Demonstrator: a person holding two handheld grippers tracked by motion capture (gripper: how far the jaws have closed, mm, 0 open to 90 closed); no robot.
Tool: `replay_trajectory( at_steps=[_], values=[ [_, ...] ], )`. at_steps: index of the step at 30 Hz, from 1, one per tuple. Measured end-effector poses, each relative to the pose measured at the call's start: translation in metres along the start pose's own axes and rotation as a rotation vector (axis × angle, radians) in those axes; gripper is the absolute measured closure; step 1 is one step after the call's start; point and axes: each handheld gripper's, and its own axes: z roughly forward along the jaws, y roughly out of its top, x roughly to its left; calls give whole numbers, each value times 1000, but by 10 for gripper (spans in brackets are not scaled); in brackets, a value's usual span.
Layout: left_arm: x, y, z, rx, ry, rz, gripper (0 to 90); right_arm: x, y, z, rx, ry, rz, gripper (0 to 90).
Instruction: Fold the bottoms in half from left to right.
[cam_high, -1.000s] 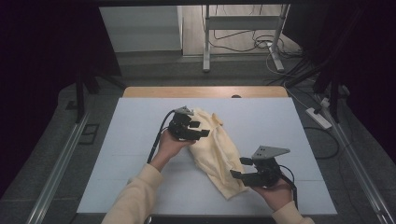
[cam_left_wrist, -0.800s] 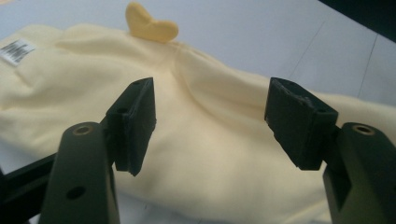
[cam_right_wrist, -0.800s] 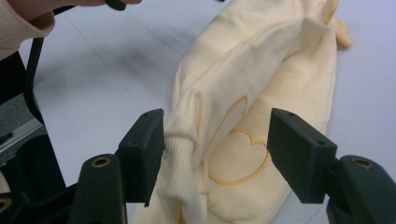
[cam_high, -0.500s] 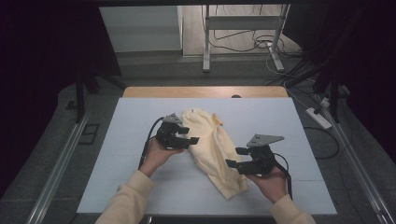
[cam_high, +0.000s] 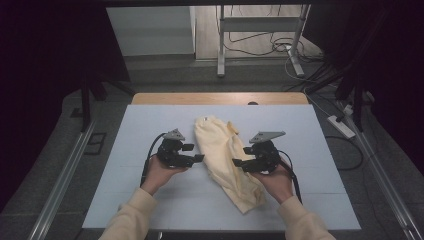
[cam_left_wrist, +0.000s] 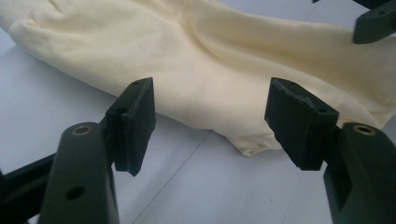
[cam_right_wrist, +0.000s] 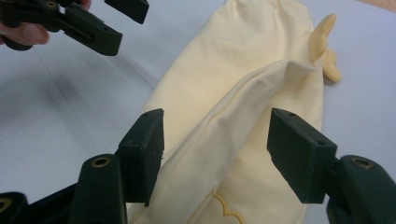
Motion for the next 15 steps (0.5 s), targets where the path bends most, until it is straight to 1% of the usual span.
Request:
replay_trajectory(
  at_steps=[4,7,8,12,13,15],
  values=[
    [1,-1,0,0,1,2,339,-3,0,9,27,-7,4,370],
    [1,-2,-1,1,2,2,338,-4,-2,10,53,-15,-10,438],
    [2,-2,-1,1,4,0,337,-4,-3,10,56,-12,-10,483],
    [2,-3,-1,3,4,-3,335,-7,-6,9,95,24,2,725],
    [2,-3,-2,-2,-5,-8,334,-8,-7,9,108,31,3,765],
    [2,-3,-2,-11,-14,-13,333,-9,-9,9,122,22,-6,822]
  ],
)
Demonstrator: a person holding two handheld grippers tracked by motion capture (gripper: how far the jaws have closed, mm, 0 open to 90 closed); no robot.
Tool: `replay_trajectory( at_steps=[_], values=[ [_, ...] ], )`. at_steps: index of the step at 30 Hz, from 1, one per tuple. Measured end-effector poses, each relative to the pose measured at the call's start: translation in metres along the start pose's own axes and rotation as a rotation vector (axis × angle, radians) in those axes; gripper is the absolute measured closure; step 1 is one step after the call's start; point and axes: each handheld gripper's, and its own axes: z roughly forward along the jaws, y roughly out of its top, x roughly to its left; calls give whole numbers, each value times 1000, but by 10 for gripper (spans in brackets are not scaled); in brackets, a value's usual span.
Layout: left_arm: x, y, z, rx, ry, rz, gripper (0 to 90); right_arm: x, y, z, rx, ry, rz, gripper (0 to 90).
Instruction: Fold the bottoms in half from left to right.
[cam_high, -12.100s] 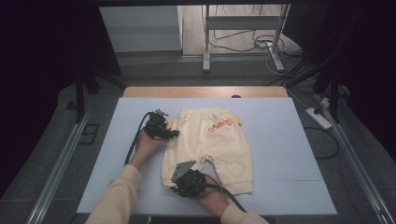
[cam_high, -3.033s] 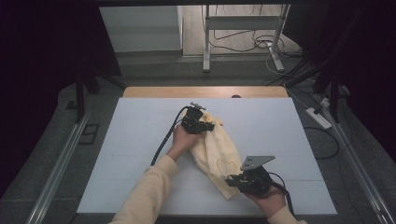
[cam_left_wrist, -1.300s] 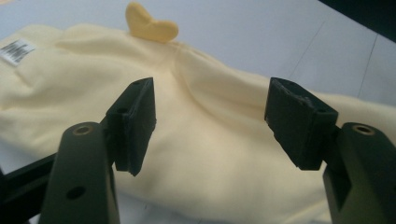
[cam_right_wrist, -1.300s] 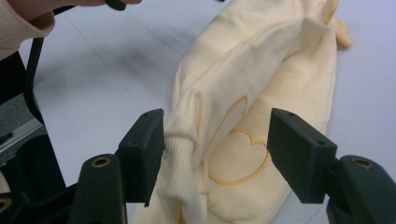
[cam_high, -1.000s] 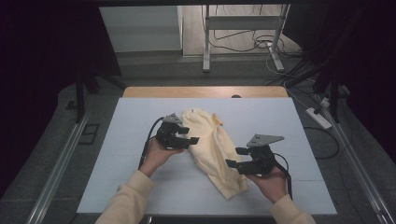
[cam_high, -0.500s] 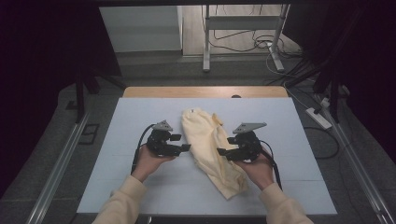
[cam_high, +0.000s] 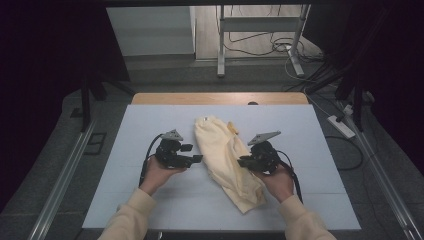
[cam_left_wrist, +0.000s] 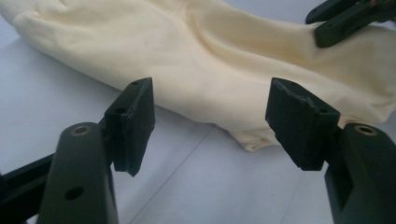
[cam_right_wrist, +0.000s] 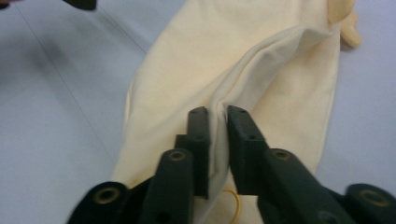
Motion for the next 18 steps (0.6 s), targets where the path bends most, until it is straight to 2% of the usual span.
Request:
replay_trajectory(
  at_steps=[3,10,18],
  values=[
    [-1,0,-1,-3,1,2,334,-1,-2,-2,6,-13,-4,853],
    [1,-1,-3,-8,4,-6,334,-10,-12,-18,-12,-49,8,857],
    [2,-2,-3,-11,3,-13,334,-25,-34,-10,43,-52,46,856]
  ],
)
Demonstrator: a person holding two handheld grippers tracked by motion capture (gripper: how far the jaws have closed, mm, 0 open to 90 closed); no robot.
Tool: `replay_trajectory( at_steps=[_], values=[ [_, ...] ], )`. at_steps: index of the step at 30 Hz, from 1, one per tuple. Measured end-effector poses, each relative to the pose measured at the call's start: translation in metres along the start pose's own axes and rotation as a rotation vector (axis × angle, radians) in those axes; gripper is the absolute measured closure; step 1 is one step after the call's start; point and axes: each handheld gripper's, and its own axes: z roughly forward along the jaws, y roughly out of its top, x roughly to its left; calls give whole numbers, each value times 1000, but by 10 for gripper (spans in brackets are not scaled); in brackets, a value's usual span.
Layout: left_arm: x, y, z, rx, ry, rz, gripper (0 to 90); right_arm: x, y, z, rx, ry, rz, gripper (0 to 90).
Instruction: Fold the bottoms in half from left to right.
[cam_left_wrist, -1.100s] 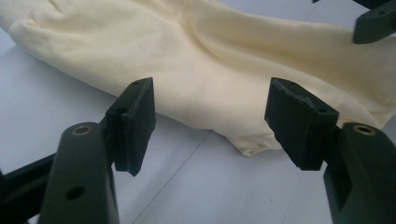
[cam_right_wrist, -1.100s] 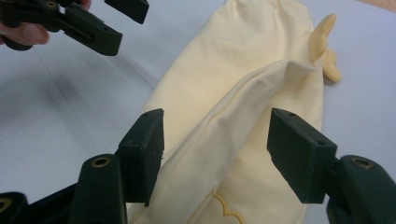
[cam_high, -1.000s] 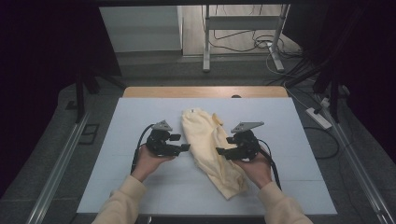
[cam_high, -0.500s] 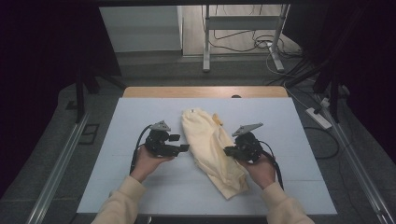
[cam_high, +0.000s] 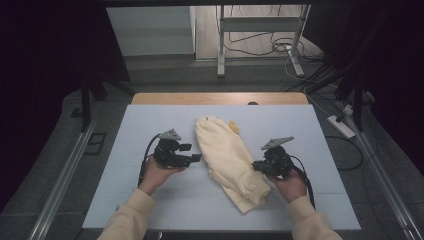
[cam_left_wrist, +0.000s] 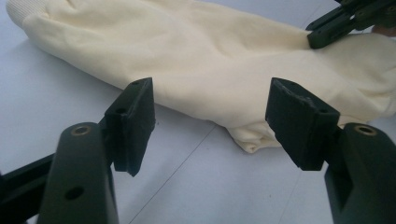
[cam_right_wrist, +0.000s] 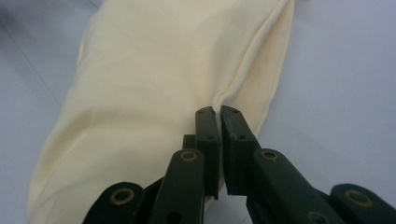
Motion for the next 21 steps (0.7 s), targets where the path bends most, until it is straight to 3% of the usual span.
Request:
replay_trajectory(
  at_steps=[9,13,15,18,21],
  values=[
    [2,-2,1,3,6,-1,334,-3,-12,20,61,-4,-1,841],
    [2,-2,1,7,9,3,331,-5,-12,17,51,-32,-2,725],
    [1,-1,1,6,9,4,331,-4,-11,10,19,-59,9,660],
    [2,-1,2,7,8,4,331,-3,-7,-3,-48,-53,30,564],
    [2,-1,1,5,9,3,330,4,0,-16,-105,-48,7,496]
  ],
)
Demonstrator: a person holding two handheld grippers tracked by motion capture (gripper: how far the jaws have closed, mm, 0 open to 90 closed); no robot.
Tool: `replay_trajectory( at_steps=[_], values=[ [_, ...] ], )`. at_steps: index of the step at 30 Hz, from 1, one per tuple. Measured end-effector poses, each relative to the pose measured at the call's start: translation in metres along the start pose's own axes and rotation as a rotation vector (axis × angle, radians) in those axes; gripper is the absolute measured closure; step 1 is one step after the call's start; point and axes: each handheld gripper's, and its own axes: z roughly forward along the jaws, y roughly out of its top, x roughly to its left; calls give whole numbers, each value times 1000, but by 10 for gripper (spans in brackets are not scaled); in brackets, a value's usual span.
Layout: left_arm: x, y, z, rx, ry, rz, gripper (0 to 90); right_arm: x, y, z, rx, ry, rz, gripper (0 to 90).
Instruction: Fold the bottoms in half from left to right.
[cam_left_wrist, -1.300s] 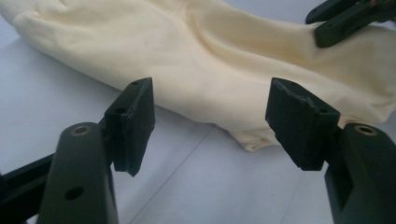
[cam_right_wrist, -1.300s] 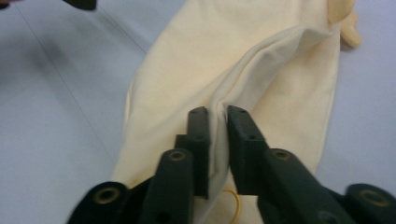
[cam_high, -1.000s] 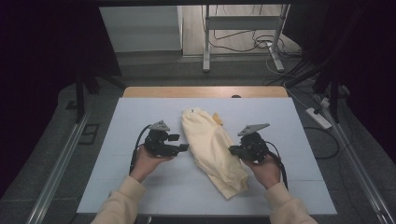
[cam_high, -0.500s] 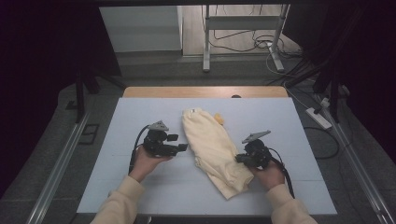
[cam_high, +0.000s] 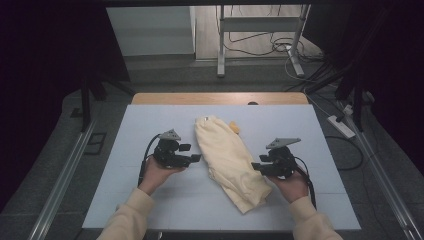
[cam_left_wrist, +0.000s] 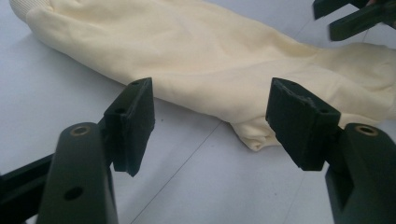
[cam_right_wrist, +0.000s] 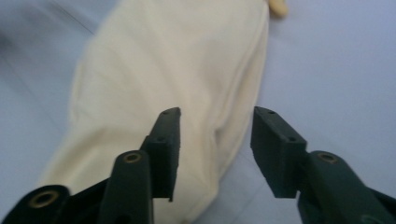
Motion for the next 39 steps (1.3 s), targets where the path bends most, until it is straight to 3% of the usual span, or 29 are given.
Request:
replay_trajectory(
  at_steps=[5,11,21,28,34,39],
  values=[
    [0,0,0,-1,0,-1,330,18,6,-5,-30,65,-54,442],
    [1,-1,-1,-4,0,-6,330,41,8,3,4,123,-123,435],
    [0,0,-1,0,-2,-3,327,66,6,17,64,185,-189,435],
    [1,-1,0,1,-4,-1,326,83,4,25,93,196,-251,435],
    [0,-1,-1,0,-2,-3,325,80,-3,41,187,113,-258,446],
    [1,-1,0,4,0,-2,324,74,-7,46,205,85,-282,635]
  ],
)
